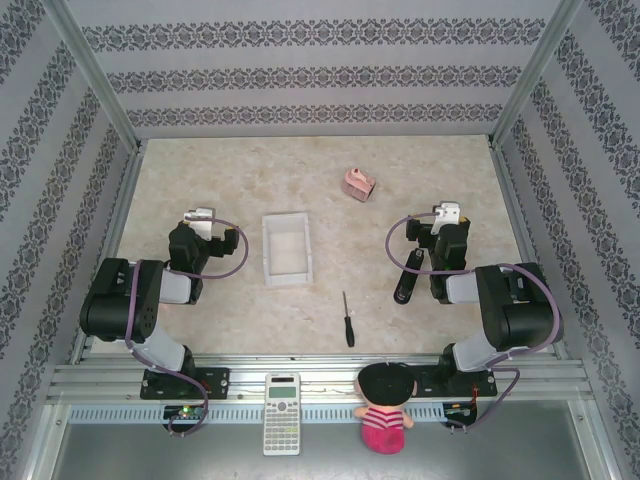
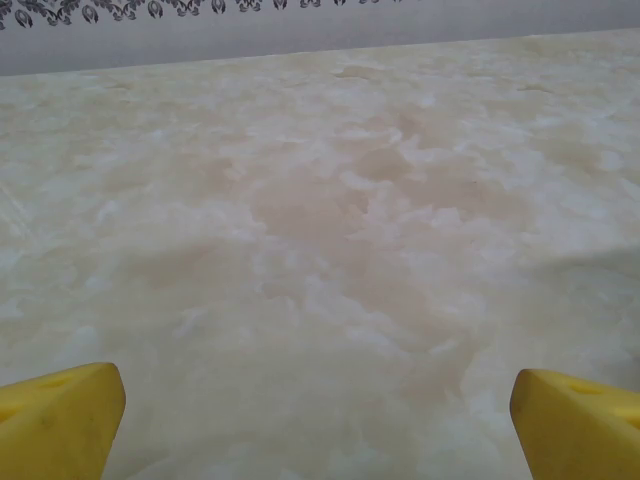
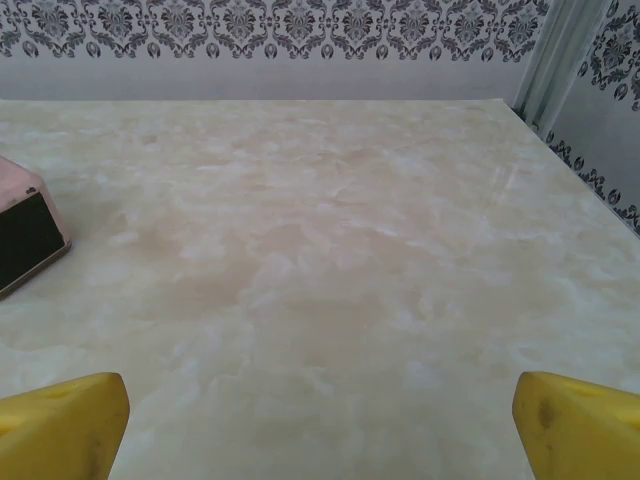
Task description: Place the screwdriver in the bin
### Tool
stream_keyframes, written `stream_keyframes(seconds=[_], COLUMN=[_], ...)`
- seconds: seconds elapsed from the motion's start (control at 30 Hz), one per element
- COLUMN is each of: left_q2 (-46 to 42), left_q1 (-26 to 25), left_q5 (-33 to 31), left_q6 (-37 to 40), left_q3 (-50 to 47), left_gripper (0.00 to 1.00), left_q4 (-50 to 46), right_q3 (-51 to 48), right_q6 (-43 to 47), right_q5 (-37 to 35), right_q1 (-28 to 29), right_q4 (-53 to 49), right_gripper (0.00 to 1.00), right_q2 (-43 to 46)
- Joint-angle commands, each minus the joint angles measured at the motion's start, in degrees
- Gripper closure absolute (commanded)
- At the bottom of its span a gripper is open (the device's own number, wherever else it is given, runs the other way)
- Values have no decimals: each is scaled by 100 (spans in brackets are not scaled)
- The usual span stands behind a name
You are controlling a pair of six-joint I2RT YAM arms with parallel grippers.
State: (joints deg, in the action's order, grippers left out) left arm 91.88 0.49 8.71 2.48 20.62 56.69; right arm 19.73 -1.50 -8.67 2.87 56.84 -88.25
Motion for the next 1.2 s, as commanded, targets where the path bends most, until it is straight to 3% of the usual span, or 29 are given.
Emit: stream_keyframes(seconds=[0.0, 1.17], left_q2=[-90, -87], left_q1=[30, 34], left_q5=[-54, -42], left_q6=[-67, -64], left_q3=[47, 64], left_gripper=[1, 1], left_q4=[-56, -93], right_q3=[-39, -39], right_q6=[-6, -26], right_q5=[56, 1], right_q1=[1, 5], right_q4=[126, 122], right_gripper=[2, 2], right_q2=[-16, -17])
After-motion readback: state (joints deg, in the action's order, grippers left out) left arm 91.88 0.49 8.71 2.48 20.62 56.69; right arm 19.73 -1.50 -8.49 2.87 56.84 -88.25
